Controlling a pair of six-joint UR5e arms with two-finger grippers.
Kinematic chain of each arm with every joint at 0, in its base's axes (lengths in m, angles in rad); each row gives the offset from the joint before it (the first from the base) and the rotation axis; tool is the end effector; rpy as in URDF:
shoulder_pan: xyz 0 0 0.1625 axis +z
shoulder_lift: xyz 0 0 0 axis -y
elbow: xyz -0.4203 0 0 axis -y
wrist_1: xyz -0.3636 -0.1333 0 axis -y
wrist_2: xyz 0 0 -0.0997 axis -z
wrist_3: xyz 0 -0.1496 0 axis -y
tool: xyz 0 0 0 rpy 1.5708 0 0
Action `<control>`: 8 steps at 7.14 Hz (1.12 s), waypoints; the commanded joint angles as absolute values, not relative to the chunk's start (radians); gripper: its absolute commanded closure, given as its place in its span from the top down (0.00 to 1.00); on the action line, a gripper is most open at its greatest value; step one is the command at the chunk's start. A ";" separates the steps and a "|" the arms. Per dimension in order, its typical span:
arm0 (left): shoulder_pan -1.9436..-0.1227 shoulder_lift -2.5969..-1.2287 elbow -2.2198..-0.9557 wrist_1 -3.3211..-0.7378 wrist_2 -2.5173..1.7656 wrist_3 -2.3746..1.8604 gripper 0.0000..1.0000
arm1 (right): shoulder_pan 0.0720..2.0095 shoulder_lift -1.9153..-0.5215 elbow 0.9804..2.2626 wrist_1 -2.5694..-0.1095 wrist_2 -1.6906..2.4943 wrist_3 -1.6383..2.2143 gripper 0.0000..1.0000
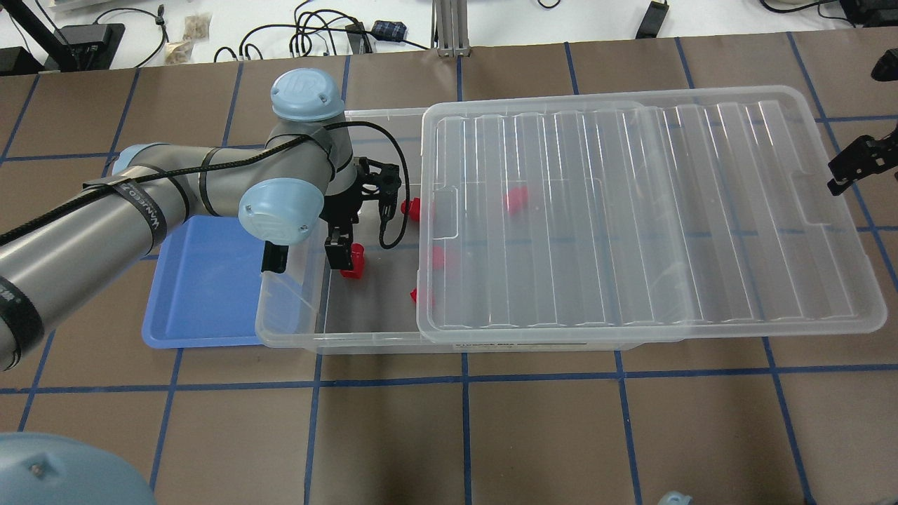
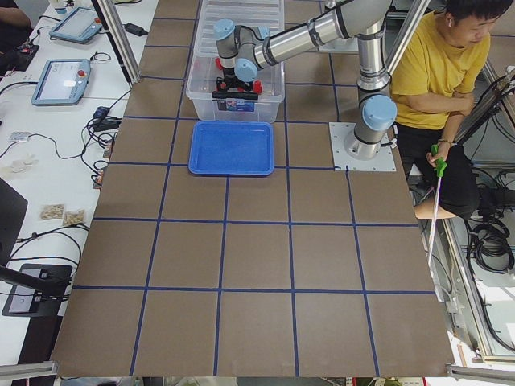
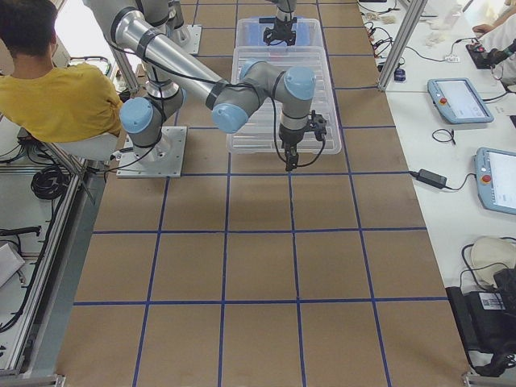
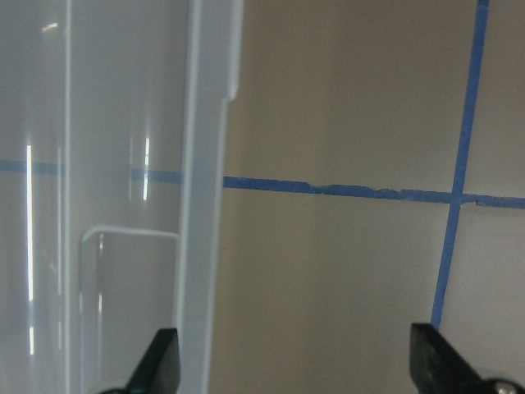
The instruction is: Place red block in blue tray from box
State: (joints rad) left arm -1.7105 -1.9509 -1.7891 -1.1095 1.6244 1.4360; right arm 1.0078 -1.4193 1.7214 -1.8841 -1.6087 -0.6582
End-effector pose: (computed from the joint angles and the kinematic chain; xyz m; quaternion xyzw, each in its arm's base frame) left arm -0.1985 -0.5120 0.1864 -0.7082 -0.7022 -0.0707 0.0200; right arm -0.1653 -0.5010 0.3214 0.0475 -0.9987 -0.0063 0.0187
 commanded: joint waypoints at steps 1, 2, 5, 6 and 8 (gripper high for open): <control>-1.712 -1.945 -1.828 -1.037 1.624 1.439 1.00 | 1.008 -1.422 1.715 -1.879 -1.606 -0.660 1.00; -1.712 -1.945 -1.832 -1.034 1.626 1.434 1.00 | 1.009 -1.424 1.692 -1.868 -1.606 -0.658 1.00; -1.713 -1.947 -1.858 -1.008 1.626 1.433 1.00 | 1.019 -1.433 1.669 -1.825 -1.606 -0.657 1.00; -1.713 -1.948 -1.864 -1.008 1.625 1.433 1.00 | 1.019 -1.433 1.669 -1.822 -1.605 -0.657 1.00; -1.713 -1.951 -1.903 -0.958 1.624 1.433 1.00 | 1.019 -1.433 1.669 -1.822 -1.605 -0.657 1.00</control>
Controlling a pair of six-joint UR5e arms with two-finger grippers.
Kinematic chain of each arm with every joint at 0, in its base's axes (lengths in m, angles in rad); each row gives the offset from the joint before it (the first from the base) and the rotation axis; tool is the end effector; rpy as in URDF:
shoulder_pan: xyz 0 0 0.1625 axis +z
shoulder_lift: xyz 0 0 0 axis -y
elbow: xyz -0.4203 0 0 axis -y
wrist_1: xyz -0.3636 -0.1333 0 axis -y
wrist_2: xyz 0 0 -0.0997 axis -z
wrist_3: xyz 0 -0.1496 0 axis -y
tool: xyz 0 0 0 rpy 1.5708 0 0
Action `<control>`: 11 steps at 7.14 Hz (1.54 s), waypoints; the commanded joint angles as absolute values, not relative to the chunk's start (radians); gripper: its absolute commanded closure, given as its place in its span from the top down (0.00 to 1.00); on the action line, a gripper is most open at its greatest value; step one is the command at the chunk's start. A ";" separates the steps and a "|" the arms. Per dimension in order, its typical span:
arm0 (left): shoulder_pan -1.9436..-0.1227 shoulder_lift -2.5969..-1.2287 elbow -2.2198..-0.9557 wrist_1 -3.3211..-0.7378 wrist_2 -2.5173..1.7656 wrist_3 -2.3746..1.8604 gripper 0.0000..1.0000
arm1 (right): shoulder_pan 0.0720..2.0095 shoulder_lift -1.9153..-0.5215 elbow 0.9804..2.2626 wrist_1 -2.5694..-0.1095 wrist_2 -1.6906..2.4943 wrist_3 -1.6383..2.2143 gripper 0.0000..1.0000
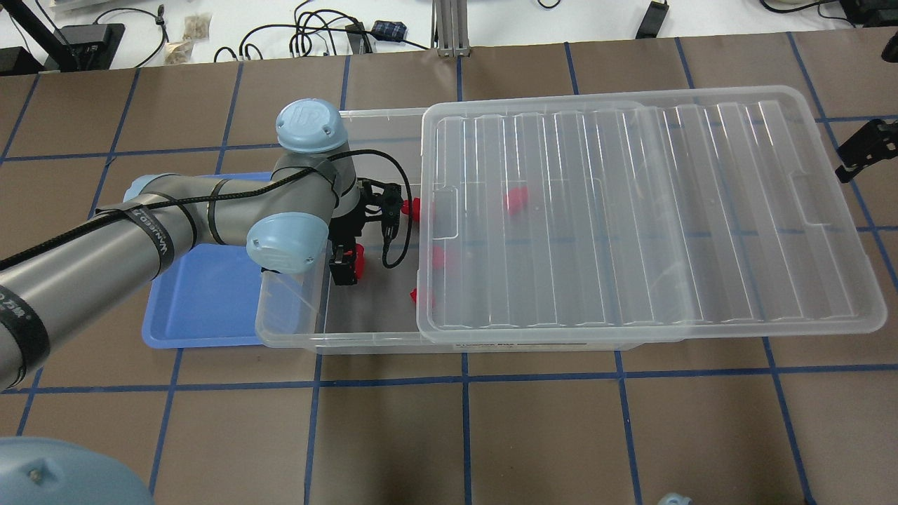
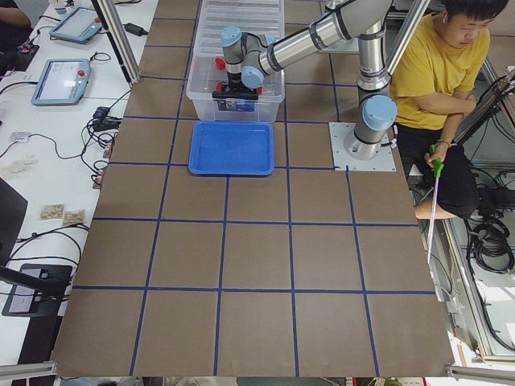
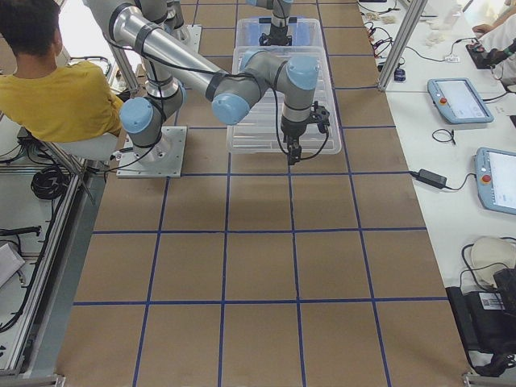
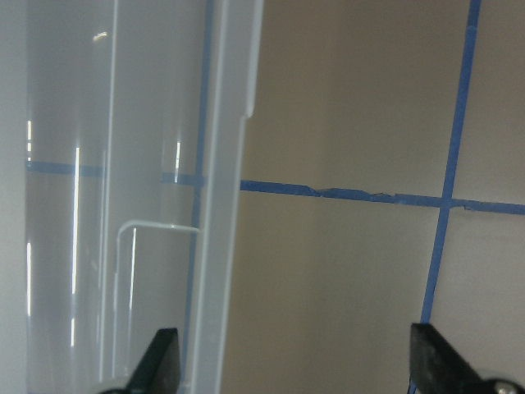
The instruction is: Place red block in blue tray from box
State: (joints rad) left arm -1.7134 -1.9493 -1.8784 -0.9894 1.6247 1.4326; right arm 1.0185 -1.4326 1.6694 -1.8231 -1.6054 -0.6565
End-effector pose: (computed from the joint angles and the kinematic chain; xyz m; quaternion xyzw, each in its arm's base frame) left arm -0.1979 -0.4971 0.1637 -0.7084 -0.7033 -0.0580 0.0099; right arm -0.1603 -0.5043 0.3455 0.0519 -0.9985 -0.0035 0.0186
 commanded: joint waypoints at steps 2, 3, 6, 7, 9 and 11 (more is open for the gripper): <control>-1.712 -1.960 -1.913 -0.922 1.624 1.433 1.00 | 1.019 -1.434 1.667 -1.822 -1.605 -0.657 1.00; -1.712 -1.962 -1.914 -0.922 1.624 1.433 1.00 | 1.019 -1.434 1.667 -1.822 -1.605 -0.657 1.00; -1.712 -1.976 -1.911 -0.896 1.621 1.437 0.94 | 1.019 -1.434 1.667 -1.821 -1.605 -0.655 1.00; -1.712 -1.976 -1.911 -0.890 1.620 1.436 0.77 | 1.019 -1.434 1.669 -1.800 -1.600 -0.655 1.00; -1.713 -1.974 -1.907 -0.890 1.621 1.433 0.63 | 1.019 -1.434 1.669 -1.798 -1.597 -0.655 1.00; -1.713 -1.971 -1.904 -0.888 1.623 1.430 0.58 | 1.019 -1.434 1.669 -1.798 -1.595 -0.655 1.00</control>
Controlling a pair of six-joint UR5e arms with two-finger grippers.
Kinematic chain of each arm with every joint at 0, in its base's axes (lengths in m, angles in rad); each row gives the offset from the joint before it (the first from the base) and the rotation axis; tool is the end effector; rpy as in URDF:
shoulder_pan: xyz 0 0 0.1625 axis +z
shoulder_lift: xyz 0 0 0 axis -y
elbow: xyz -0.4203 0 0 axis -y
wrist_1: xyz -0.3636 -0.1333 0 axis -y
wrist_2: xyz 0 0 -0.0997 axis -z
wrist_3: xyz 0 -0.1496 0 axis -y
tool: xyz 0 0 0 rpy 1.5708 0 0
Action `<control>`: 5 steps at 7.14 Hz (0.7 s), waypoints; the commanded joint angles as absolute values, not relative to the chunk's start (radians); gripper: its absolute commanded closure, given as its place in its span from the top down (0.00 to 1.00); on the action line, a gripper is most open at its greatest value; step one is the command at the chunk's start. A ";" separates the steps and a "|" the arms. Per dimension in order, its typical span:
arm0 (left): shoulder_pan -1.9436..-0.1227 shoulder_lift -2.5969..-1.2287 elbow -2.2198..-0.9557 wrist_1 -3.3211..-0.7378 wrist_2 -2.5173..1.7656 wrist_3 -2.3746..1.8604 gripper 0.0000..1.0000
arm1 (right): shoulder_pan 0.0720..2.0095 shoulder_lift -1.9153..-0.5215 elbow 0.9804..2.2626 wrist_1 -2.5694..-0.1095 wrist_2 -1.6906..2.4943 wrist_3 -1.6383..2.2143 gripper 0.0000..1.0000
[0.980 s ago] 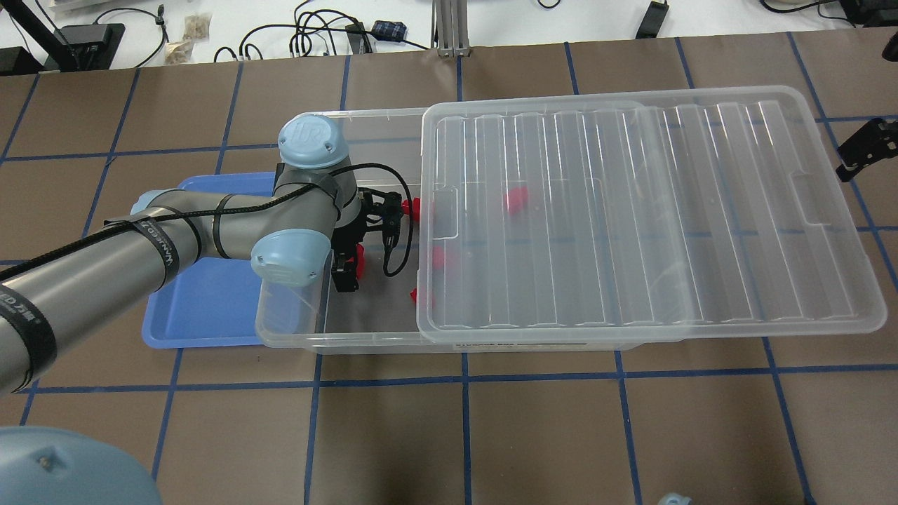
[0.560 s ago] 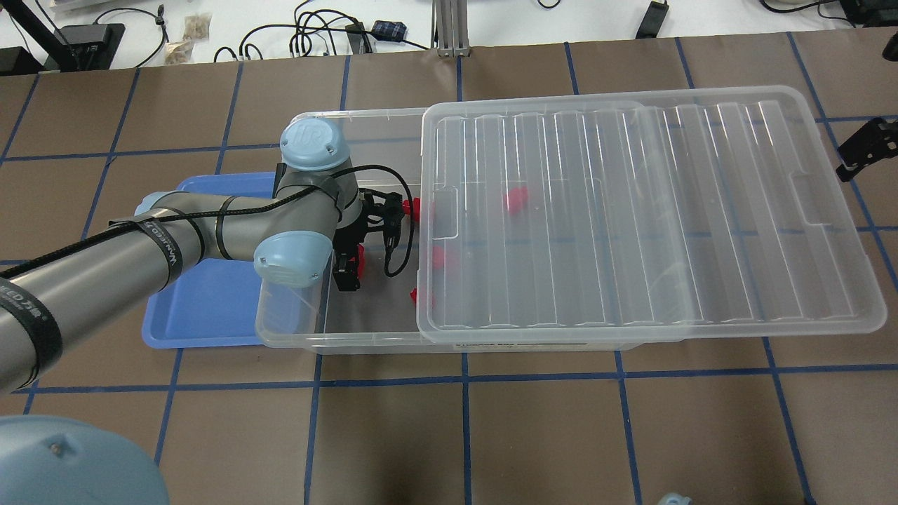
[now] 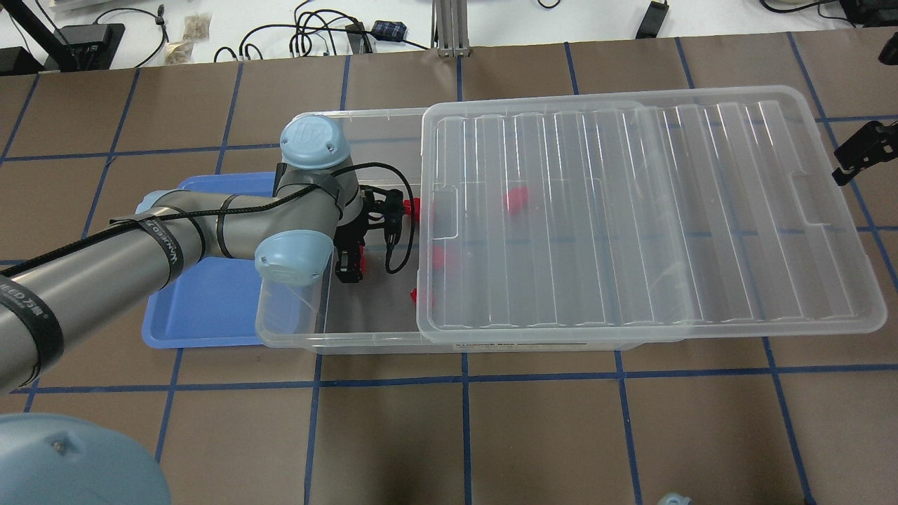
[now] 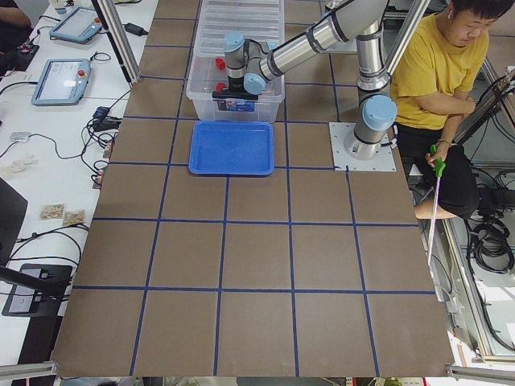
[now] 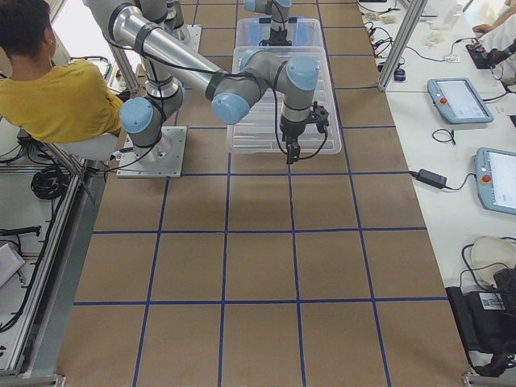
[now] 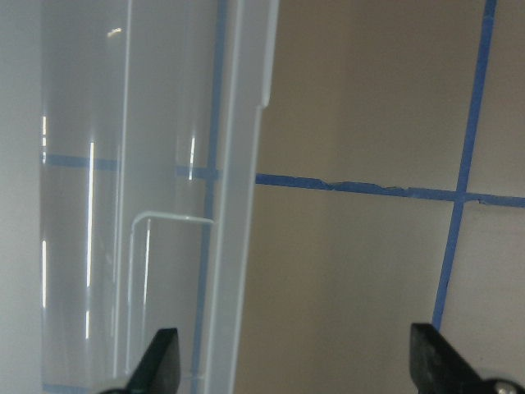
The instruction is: Place red block in blue tray from box
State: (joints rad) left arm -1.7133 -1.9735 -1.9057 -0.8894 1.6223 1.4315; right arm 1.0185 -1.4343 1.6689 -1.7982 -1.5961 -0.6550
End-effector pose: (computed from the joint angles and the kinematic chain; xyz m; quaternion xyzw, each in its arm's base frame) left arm -0.1989 -0.5018 0.1499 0.7082 0.7049 0.0379 0.0037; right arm -0.1570 -0.5017 0.3441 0.0514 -0.9986 -0.0101 0.0084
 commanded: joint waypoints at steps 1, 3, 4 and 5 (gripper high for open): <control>-1.713 -1.956 -1.893 -0.882 1.624 1.430 0.59 | 1.019 -1.434 1.669 -1.798 -1.595 -0.653 1.00; -1.723 -1.928 -1.829 -0.920 1.620 1.431 0.60 | 1.019 -1.436 1.667 -1.798 -1.595 -0.653 1.00; -1.723 -1.901 -1.798 -0.980 1.615 1.428 0.60 | 1.019 -1.436 1.669 -1.796 -1.595 -0.653 1.00; -1.723 -1.866 -1.772 -1.039 1.615 1.427 0.60 | 1.019 -1.434 1.675 -1.795 -1.594 -0.643 1.00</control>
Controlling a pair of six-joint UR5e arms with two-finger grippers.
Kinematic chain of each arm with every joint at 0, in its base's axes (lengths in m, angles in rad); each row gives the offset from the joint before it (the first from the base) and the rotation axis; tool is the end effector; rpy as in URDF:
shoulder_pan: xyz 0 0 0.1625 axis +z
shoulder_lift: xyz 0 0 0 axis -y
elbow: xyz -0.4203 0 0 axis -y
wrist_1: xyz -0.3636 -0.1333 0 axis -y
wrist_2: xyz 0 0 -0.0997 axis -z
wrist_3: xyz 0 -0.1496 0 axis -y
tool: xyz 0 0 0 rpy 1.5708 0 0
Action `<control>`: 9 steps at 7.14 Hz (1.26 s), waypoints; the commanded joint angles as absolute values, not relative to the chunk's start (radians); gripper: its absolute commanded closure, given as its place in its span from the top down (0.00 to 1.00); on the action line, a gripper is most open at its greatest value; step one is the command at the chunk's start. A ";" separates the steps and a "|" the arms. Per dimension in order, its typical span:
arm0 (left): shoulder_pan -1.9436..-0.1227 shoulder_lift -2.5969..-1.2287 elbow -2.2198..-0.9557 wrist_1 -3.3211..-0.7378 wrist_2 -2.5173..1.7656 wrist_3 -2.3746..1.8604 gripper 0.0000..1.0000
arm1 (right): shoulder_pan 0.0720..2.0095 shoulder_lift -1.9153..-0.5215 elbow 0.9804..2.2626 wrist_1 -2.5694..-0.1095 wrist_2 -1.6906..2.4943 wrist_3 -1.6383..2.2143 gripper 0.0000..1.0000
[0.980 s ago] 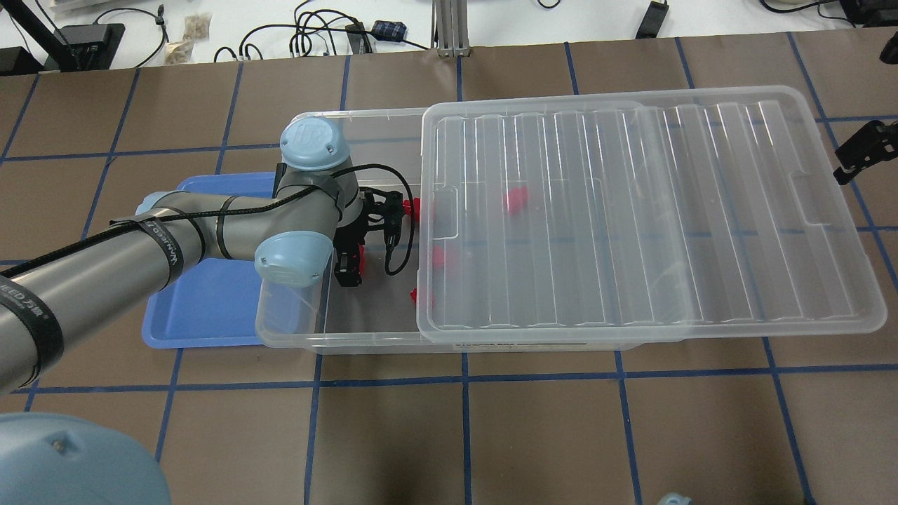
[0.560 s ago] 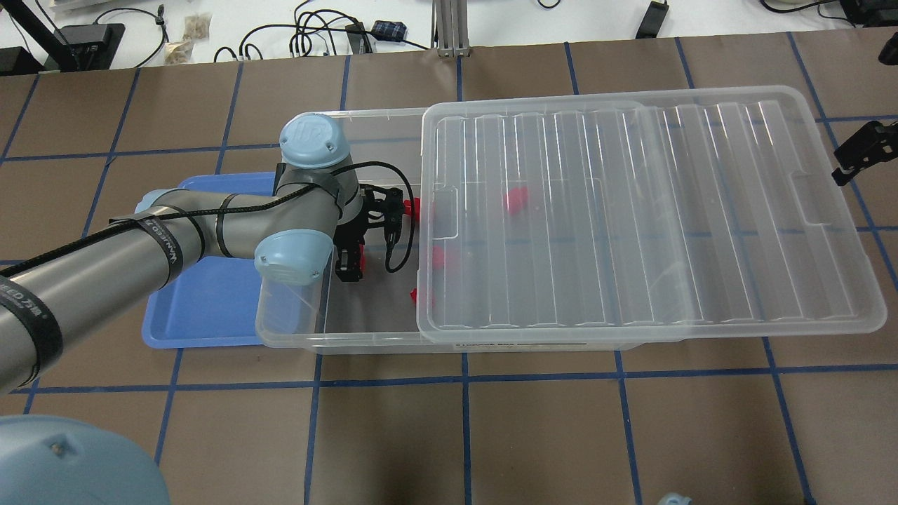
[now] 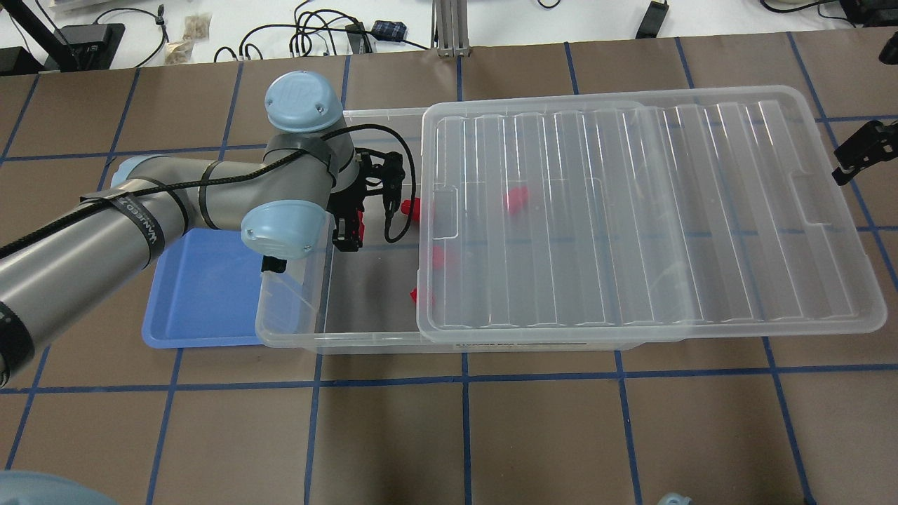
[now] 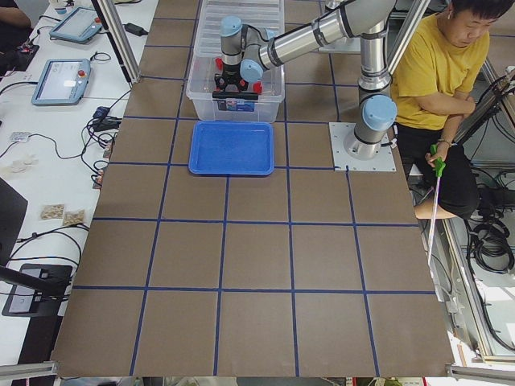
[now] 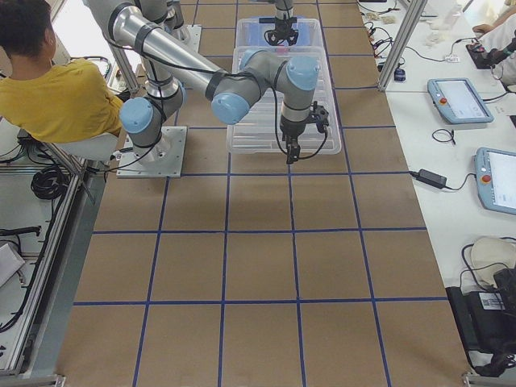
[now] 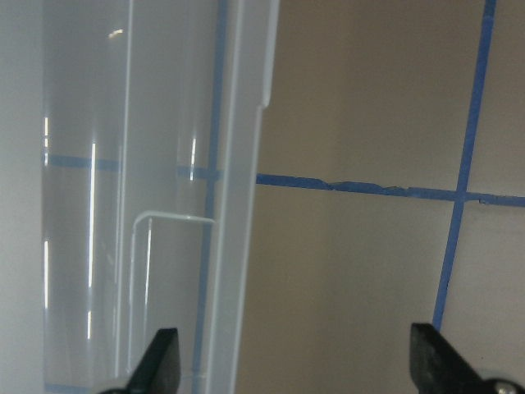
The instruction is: Place red block in blue tray from box
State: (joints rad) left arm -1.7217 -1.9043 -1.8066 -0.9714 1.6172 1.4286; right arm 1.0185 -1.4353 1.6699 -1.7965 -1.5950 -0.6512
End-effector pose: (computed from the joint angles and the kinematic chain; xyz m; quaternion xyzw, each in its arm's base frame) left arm -0.2073 -0.5228 0.2173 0.7097 0.7040 0.0018 0.0276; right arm -0.1565 -0.5012 0.3440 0.0495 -0.9987 -0.0105 0.0075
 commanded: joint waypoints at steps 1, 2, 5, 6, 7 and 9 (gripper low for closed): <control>-1.714 -1.836 -1.737 -1.098 1.615 1.427 0.60 | 1.020 -1.434 1.675 -1.792 -1.592 -0.626 1.00; -1.707 -1.807 -1.682 -1.191 1.615 1.427 0.60 | 1.020 -1.436 1.672 -1.792 -1.594 -0.626 1.00; -1.579 -1.749 -1.605 -1.363 1.623 1.487 0.60 | 1.084 -1.478 1.667 -1.789 -1.604 -0.576 1.00; -1.503 -1.737 -1.603 -1.379 1.621 1.585 0.59 | 1.127 -1.509 1.667 -1.732 -1.603 -0.545 1.00; -1.415 -1.736 -1.609 -1.378 1.623 1.674 0.60 | 1.147 -1.550 1.664 -1.697 -1.594 -0.543 1.00; -1.292 -1.784 -1.650 -1.376 1.611 1.808 0.68 | 1.277 -1.600 1.657 -1.625 -1.606 -0.433 1.00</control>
